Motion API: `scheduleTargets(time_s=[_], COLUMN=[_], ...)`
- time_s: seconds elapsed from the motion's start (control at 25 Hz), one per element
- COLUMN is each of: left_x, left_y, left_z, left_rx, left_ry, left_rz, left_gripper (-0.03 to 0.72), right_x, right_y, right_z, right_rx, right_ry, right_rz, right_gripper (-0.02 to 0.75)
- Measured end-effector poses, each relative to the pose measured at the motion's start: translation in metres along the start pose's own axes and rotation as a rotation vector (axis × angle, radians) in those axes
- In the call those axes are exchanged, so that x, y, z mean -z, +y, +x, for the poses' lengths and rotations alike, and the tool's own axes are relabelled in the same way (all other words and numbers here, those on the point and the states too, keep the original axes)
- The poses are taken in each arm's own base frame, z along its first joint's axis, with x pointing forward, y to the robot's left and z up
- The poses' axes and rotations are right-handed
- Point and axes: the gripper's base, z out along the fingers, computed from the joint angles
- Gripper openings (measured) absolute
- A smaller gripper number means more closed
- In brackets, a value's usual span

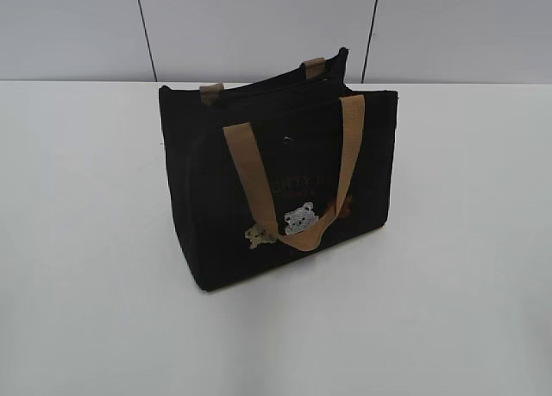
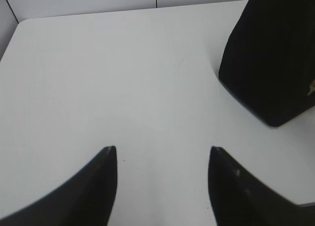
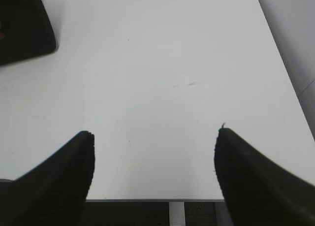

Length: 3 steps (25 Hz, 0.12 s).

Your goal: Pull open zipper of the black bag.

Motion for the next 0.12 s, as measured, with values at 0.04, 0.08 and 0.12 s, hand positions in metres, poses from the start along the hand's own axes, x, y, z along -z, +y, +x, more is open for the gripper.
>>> scheduleTargets(time_s=[0.04,0.08,0.12], left_x=[0.0000,0.0000,0.0000], left_y=[0.0000,0.0000,0.0000], left_z=[0.0000,0.0000,0.0000], left_rx=[0.000,0.000,0.000], left_ry=[0.000,0.000,0.000], left_rz=[0.000,0.000,0.000], left_gripper=[0.437,0.436,0.434], right_x=[0.0000,0.0000,0.0000], right_y=[0.0000,0.0000,0.0000], right_z=[-0.0001,-0.0001,-0.0001], right_rx=[0.000,0.000,0.000], right_ry=[-0.001,-0.001,-0.001], right_rz=[0.001,0.001,0.001], right_gripper=[0.575,0.575,0.575])
